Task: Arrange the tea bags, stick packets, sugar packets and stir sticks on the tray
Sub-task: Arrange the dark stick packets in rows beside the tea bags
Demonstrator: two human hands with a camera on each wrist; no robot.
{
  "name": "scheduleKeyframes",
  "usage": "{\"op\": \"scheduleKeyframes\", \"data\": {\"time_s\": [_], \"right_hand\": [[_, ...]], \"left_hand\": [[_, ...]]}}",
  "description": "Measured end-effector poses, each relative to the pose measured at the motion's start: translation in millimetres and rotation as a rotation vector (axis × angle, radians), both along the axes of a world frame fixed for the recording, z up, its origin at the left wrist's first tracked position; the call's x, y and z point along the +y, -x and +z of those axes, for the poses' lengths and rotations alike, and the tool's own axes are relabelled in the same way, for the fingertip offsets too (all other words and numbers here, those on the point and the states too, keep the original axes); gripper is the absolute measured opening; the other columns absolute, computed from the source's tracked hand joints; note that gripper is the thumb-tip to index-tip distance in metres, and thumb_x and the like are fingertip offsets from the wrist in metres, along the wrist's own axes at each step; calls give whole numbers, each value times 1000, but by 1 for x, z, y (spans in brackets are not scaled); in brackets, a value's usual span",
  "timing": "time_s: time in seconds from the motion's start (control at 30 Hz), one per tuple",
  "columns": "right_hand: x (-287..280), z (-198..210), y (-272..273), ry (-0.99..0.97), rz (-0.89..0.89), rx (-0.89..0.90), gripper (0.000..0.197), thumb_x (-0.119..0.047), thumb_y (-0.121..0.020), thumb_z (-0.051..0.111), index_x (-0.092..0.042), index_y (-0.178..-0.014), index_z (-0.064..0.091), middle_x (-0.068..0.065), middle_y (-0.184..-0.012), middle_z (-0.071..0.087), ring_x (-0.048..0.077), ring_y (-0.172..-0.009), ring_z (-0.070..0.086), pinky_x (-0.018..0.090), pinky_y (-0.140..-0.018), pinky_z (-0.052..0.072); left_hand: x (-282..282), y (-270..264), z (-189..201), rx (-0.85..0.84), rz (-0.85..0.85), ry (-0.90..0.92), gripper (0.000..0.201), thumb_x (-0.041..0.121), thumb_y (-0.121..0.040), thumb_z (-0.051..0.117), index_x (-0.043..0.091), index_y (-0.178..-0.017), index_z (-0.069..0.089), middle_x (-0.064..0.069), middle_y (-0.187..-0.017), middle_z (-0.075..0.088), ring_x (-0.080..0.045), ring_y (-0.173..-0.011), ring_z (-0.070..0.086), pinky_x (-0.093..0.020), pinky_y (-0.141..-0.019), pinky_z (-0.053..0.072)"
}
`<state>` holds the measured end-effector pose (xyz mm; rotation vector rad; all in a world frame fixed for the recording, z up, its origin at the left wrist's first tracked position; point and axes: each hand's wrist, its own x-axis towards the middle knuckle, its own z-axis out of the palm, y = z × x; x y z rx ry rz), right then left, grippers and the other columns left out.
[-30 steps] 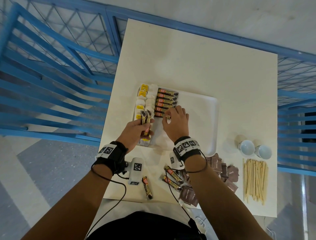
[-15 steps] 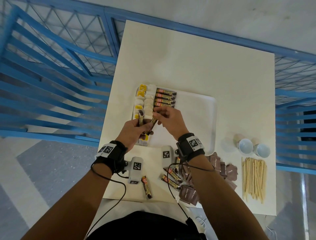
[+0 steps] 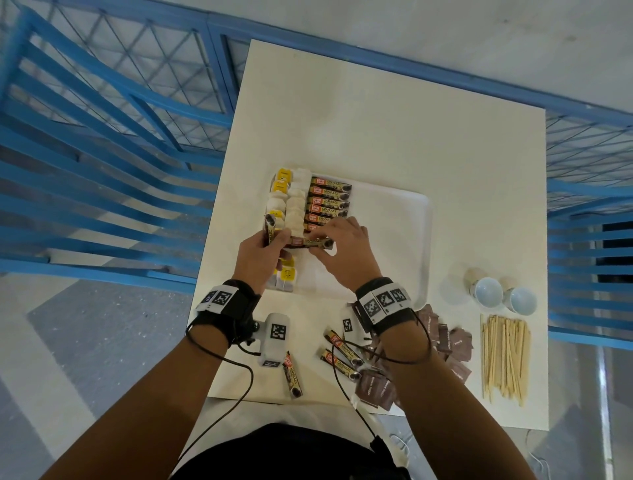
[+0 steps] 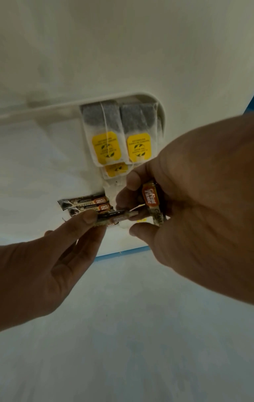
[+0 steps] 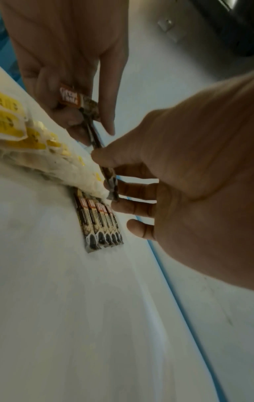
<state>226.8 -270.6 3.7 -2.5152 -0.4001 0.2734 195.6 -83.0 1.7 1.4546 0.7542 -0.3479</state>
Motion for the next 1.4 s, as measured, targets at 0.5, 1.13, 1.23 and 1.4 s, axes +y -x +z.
{"op": "scheduleKeyframes", "data": {"time_s": [0.5,1.13,1.23,1.4], "right_hand": [[-9,-37,9,223,-158,-115,17,-32,-80,76,-27,-96,73,-3,-100,57,23,-97,49,39,-85,38],[-1,-40,1,234,-204,-5,20,-30,-83,71,-25,-102,67,-5,-106,62,22,-102,49,39,-89,34],[0,-39,0,232,-222,5,21,-30,-84,70,-24,-103,66,-6,-106,62,21,-102,49,39,-90,35],[2,-39,1,217,-237,20,22,-30,-83,70,-24,-104,64,-7,-106,62,20,-102,49,40,-91,36]], "left_hand": [[8,-2,3,74,42,73,16,15,-100,61,3,-105,70,-5,-78,67,-17,-61,57,-29,-54,41],[3,-1,12,87,55,91,13,14,-99,62,5,-103,70,-5,-79,68,-7,-50,60,-26,-54,41],[2,0,13,92,51,91,13,14,-99,62,5,-104,70,-4,-78,68,-10,-53,60,-25,-53,41],[2,1,14,102,51,100,15,14,-98,63,3,-106,70,-4,-77,68,-11,-54,59,-24,-51,41]]}}
